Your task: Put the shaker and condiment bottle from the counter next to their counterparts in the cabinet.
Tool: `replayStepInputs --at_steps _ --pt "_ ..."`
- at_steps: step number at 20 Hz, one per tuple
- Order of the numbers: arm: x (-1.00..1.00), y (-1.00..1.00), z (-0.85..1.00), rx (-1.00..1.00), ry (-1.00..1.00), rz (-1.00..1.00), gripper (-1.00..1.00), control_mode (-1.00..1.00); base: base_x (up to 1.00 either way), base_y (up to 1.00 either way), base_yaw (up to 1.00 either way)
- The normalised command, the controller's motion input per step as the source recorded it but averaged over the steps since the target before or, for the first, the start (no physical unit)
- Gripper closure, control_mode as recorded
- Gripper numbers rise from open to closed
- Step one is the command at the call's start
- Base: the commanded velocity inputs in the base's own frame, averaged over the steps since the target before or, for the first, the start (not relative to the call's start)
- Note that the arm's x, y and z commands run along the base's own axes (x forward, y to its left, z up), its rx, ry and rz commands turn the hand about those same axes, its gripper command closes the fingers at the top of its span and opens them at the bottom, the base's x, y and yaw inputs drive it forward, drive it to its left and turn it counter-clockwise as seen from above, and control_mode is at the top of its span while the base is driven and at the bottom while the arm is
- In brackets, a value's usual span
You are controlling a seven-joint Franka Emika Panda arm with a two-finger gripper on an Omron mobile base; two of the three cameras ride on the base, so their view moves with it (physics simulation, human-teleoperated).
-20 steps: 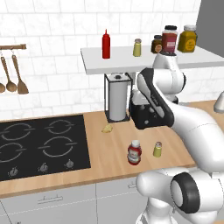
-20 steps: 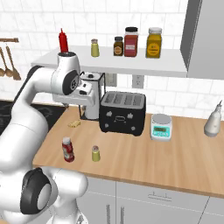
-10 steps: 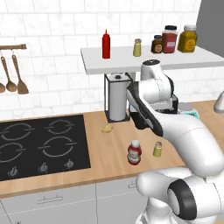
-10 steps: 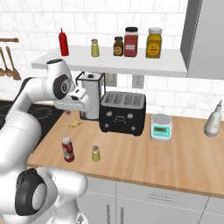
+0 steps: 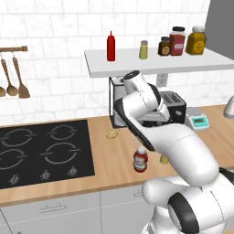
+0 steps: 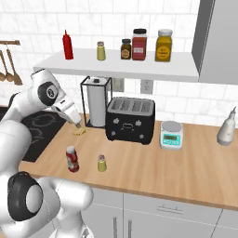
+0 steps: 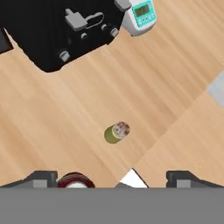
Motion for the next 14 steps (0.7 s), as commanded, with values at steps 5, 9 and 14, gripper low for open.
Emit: replayStepInputs --at_steps 5,9,14 --pt "0.0 0.34 -0.22 -0.19 -0.16 -0.62 -1.0 -1.0 0.0 0.0 0.0" --pt "0.0 0.27 -0.39 -0.3 -0.14 -0.65 -1.0 -1.0 0.0 0.0 0.0" --pt "-0.01 0.45 -0.21 -0.14 -0.12 -0.52 -1.0 -1.0 0.0 0.0 0.0"
